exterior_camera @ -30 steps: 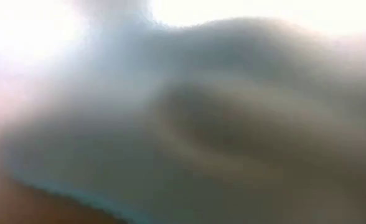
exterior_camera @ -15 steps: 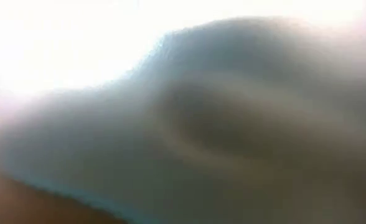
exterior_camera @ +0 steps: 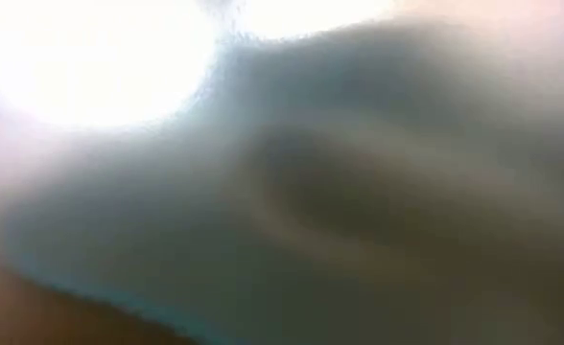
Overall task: Sort microfiber towel by color & place in baskets
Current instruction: Put the top blue microfiber towel into the orange bin, then put the orange microfiber towel into the transparent bin
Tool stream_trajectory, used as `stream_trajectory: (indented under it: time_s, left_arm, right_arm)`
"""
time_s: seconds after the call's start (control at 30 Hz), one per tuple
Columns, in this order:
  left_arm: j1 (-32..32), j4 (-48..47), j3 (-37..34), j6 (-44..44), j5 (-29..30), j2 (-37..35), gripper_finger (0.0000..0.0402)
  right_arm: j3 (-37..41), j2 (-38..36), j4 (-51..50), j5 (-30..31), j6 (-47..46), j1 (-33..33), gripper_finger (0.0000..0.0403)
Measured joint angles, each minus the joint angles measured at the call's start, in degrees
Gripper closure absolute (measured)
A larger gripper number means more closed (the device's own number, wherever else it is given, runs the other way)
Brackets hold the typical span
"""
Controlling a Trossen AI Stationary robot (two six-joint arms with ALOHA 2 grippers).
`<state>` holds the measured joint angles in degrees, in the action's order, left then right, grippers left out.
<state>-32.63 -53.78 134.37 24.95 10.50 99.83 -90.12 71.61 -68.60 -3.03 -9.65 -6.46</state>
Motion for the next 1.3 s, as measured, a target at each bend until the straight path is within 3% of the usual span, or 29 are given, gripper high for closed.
stream_trajectory:
  time_s: [0.93, 1.3]
  left_arm:
    - [-2.25, -3.0, -0.11, 1.22, -0.59, 3.08, 0.0398]
    - [-2.25, -4.07, -0.13, 2.54, -0.59, 3.08, 0.032]
  right_arm:
    - [0.17, 0.5, -0.11, -0.72, -3.06, -0.04, 0.0327]
    - [0.17, 0.5, -0.13, -3.56, -3.83, -0.04, 0.0318]
